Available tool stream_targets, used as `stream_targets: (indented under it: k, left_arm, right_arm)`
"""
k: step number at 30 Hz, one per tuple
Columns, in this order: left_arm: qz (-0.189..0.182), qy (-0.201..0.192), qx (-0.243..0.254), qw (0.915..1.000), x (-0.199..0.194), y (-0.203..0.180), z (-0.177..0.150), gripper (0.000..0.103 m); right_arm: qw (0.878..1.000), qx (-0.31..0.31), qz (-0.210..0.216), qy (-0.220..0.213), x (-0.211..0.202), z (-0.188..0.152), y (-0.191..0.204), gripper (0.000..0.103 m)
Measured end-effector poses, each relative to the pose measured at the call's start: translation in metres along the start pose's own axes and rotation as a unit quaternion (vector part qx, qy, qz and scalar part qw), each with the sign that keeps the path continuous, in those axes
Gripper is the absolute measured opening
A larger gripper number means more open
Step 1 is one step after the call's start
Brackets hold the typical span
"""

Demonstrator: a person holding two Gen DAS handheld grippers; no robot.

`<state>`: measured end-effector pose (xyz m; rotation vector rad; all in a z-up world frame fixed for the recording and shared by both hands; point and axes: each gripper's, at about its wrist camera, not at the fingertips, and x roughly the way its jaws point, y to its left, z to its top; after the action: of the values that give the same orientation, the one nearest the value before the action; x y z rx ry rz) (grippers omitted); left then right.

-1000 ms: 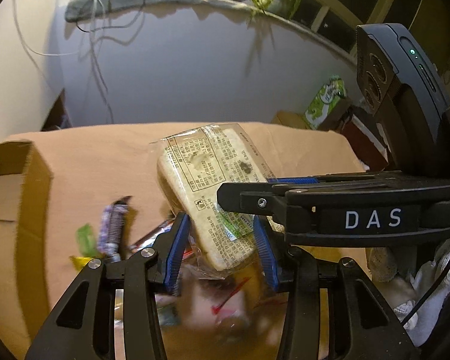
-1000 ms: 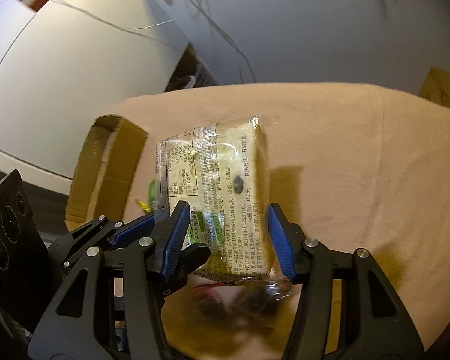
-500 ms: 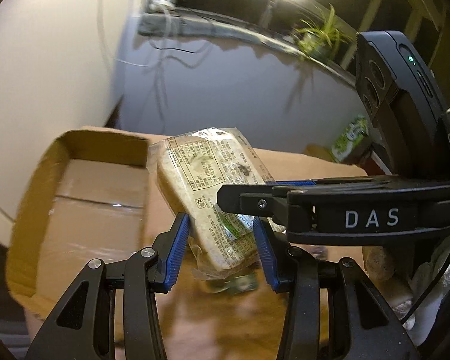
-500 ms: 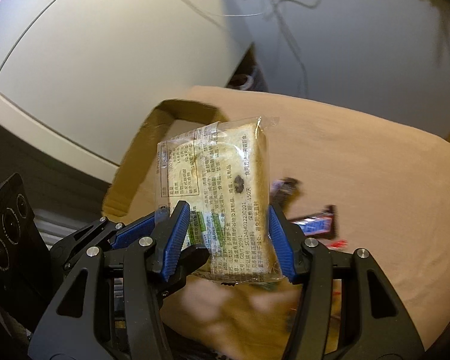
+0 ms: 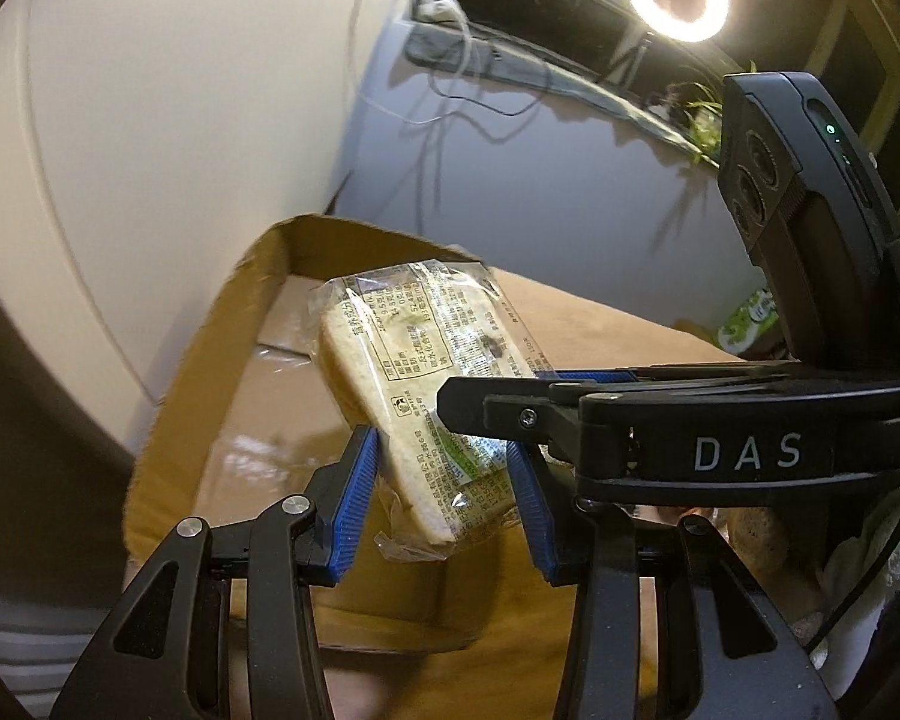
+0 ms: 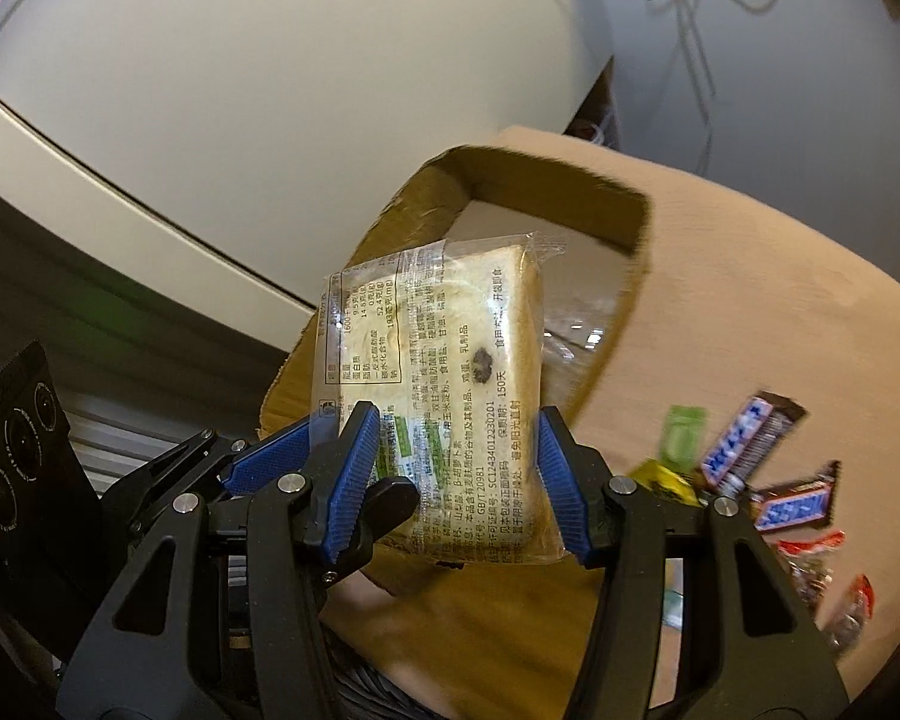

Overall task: Organize snacks
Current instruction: 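Carry the cracker pack with the right tool into the cardboard box and release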

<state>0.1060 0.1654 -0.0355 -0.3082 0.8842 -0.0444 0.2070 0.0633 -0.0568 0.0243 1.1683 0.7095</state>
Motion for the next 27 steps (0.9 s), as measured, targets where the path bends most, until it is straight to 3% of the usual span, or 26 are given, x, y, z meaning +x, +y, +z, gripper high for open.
stream_targets:
  k: [14, 24, 27]
  left_arm:
    - [0.004, 0.022, -0.018, 0.9996, 0.010, 0.036, -0.005, 0.043]
    - [0.022, 0.011, -0.022, 0.9995, 0.002, 0.042, -0.006, 0.041]
    - [0.024, 0.007, -0.017, 0.9995, -0.002, 0.039, -0.007, 0.041]
  right_arm:
    - [0.999, -0.013, -0.002, 0.031, 0.039, 0.003, 0.018, 0.056]
    - [0.999, -0.029, -0.009, 0.017, 0.028, 0.002, 0.026, 0.057]
    - [0.999, -0.035, -0.018, 0.008, 0.019, 0.000, 0.027, 0.062]
